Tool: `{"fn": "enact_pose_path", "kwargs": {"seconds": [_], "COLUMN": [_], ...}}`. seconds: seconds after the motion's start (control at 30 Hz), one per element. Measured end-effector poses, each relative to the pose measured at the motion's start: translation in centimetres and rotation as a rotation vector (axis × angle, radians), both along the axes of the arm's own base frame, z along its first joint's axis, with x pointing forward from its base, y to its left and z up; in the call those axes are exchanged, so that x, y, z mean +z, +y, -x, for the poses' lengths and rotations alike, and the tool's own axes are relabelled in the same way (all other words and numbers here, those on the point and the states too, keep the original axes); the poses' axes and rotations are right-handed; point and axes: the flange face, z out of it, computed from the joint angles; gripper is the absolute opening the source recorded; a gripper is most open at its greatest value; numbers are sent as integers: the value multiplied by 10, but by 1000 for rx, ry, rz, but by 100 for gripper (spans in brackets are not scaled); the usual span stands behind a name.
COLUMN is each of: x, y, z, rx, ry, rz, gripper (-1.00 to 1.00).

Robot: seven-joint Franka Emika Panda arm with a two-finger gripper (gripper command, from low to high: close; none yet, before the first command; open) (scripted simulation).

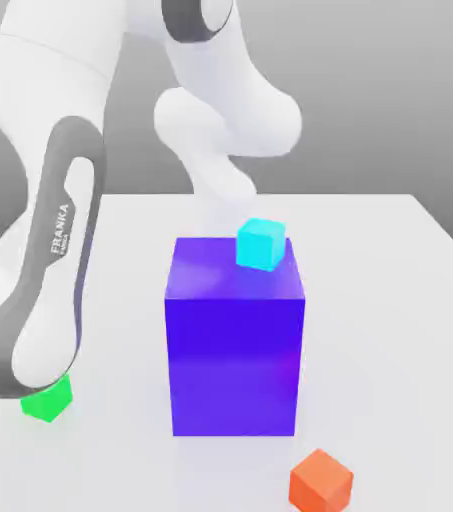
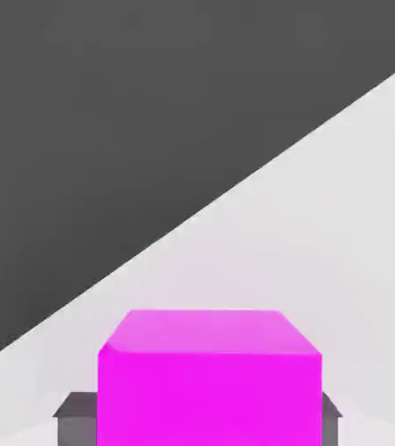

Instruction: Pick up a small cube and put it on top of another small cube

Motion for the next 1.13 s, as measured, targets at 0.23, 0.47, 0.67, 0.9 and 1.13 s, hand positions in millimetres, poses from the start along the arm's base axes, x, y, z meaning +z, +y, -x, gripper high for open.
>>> {"fn": "enact_pose_path", "kwargs": {"seconds": [0.23,0.47,0.67,0.9,1.13], "x": [57,79,94,86,37], "y": [3,16,33,41,51], "z": [31,86,134,188,183], "rx": [-176,-487,-742,-1011,-992], "ry": [-11,-18,-13,-2,-1], "rz": [-36,-66,-52,-2,0], "gripper": [-100,-100,-100,-100,100]}}
